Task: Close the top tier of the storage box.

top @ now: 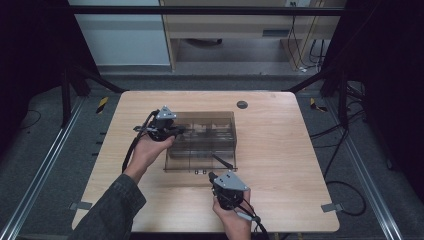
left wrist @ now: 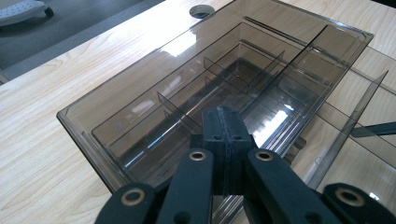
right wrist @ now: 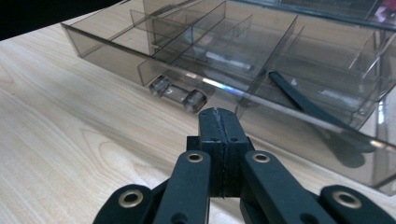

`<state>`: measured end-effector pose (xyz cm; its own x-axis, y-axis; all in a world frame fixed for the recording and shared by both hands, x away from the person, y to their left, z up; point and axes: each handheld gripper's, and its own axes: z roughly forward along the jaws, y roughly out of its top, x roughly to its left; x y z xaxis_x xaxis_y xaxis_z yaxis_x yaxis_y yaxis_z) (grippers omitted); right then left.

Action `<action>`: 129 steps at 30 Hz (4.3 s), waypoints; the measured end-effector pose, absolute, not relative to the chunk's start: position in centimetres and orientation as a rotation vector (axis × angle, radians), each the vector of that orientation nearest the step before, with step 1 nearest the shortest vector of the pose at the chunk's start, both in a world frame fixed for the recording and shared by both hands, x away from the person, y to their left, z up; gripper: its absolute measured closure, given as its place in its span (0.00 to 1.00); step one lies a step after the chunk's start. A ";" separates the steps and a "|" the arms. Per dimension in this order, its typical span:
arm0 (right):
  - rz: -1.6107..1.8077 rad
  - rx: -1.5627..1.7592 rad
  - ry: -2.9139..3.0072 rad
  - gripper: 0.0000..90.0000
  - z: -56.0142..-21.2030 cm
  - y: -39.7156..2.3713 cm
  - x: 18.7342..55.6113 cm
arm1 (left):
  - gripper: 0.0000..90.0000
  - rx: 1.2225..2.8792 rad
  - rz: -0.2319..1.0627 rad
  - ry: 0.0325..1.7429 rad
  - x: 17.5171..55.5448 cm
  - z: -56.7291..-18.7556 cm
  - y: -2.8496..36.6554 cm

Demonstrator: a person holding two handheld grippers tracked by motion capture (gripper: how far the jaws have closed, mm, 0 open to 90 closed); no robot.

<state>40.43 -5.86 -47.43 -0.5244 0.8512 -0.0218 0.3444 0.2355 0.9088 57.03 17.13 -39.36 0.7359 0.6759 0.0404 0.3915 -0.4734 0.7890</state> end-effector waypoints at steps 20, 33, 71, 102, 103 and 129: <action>1.274 1.064 1.955 1.00 -48.0 -5.4 40.9 | 0.99 2.136 0.429 0.811 57.2 -40.2 17.0; 1.289 1.053 1.951 1.00 -48.0 -5.4 41.2 | 0.99 2.129 0.418 0.817 57.2 -40.2 17.0; 1.300 1.068 1.947 1.00 -46.8 -5.0 43.3 | 0.99 2.142 0.437 0.808 57.2 -40.1 17.2; 1.285 1.065 1.945 1.00 -46.4 -5.0 44.2 | 0.99 2.129 0.430 0.811 57.2 -40.2 17.1; 1.283 1.067 1.944 1.00 -46.4 -5.0 44.1 | 0.99 2.138 0.432 0.806 57.2 -40.2 17.2; 1.267 1.085 1.944 1.00 -46.7 -5.0 46.0 | 0.99 2.131 0.426 0.811 57.2 -40.2 17.0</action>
